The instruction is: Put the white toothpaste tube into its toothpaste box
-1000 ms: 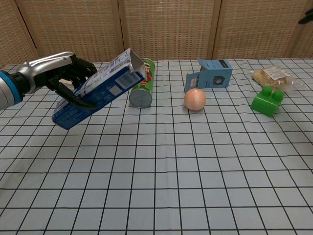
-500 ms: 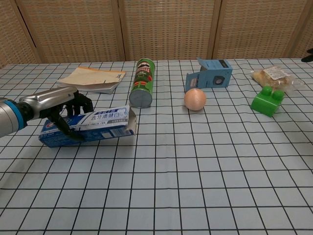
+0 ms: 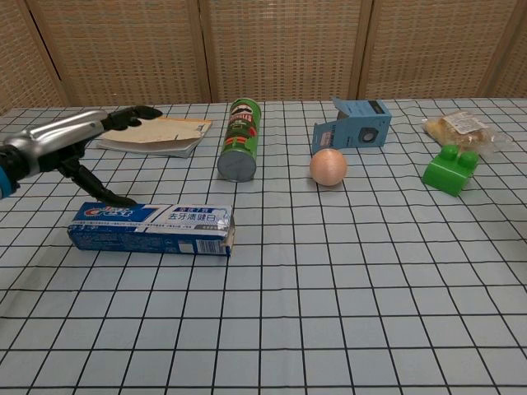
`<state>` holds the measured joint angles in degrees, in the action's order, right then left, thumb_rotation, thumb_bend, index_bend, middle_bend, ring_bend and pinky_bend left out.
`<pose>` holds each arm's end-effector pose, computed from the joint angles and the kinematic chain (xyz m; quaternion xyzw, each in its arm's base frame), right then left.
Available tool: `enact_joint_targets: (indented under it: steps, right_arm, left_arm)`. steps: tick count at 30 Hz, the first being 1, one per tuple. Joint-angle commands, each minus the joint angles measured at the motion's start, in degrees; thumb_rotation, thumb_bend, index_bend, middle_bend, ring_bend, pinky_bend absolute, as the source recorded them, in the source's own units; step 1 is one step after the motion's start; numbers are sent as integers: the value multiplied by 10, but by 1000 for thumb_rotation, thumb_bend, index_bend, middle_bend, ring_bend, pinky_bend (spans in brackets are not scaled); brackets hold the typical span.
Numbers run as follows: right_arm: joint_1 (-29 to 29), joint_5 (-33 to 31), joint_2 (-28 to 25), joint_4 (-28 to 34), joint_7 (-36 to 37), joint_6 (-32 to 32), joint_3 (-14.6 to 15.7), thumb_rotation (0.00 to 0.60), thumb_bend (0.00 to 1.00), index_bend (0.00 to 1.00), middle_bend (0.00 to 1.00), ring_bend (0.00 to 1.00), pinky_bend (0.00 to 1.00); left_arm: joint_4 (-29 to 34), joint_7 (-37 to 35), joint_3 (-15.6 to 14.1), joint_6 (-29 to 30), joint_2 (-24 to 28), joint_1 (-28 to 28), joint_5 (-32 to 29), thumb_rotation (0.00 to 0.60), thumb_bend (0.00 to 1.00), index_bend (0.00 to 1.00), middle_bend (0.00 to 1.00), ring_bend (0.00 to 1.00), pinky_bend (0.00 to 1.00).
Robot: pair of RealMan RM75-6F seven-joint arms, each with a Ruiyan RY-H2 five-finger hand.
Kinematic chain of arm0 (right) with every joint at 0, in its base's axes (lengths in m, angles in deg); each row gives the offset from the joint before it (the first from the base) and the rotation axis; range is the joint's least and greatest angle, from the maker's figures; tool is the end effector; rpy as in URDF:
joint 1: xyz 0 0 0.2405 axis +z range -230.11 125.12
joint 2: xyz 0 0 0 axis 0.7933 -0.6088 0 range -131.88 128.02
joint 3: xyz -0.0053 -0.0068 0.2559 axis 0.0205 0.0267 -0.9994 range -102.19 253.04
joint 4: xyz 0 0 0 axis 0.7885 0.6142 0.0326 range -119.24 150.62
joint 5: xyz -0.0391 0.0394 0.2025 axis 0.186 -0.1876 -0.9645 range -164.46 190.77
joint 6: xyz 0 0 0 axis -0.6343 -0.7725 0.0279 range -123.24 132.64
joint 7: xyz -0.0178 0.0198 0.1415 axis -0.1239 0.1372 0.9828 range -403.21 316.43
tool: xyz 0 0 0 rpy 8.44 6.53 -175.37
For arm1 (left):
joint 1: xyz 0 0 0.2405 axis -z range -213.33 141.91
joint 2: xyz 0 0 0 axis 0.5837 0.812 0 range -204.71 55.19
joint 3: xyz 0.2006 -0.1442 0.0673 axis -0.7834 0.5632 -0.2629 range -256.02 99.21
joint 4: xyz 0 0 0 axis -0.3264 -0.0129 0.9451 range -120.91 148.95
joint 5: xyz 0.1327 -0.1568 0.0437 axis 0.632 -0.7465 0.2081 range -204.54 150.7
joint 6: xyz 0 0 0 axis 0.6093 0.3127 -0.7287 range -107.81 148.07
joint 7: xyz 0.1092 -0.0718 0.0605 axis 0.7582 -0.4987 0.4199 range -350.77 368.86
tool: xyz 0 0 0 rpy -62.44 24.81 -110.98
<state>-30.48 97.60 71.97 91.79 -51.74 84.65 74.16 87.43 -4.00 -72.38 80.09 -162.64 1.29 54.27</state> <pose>-0.2925 -0.2757 0.1178 0.6929 -0.2472 0.3608 0.5732 -0.2002 0.3391 0.0032 -0.6903 -0.4397 -0.4528 0.3537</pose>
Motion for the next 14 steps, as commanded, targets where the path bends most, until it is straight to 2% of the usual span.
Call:
enact_joint_targets:
  steps: [1,8,10,14]
  right_arm:
    - [-15,2,-15,27,-5,13,1,600,0,83,1,0,0]
    - [-51,22,-32,75,-24,62,10,600,0,69,0,0,0]
    - [-62,28,-35,83,-32,73,12,600,0,60,0,0,0]
    - [-72,30,-38,92,-34,78,12,600,0,50,0,0,0]
  left_arm:
    - [64,45,7,116,51,-63,14,600,0,0,0,0,0]
    - [211,262,-20,258,113,-188,-60,600,0,0,0,0,0]
    - [248,288,-27,284,128,-213,-69,600,0,0,0,0,0]
    - [281,312,-42,302,153,-240,-75,600,0,0,0,0,0]
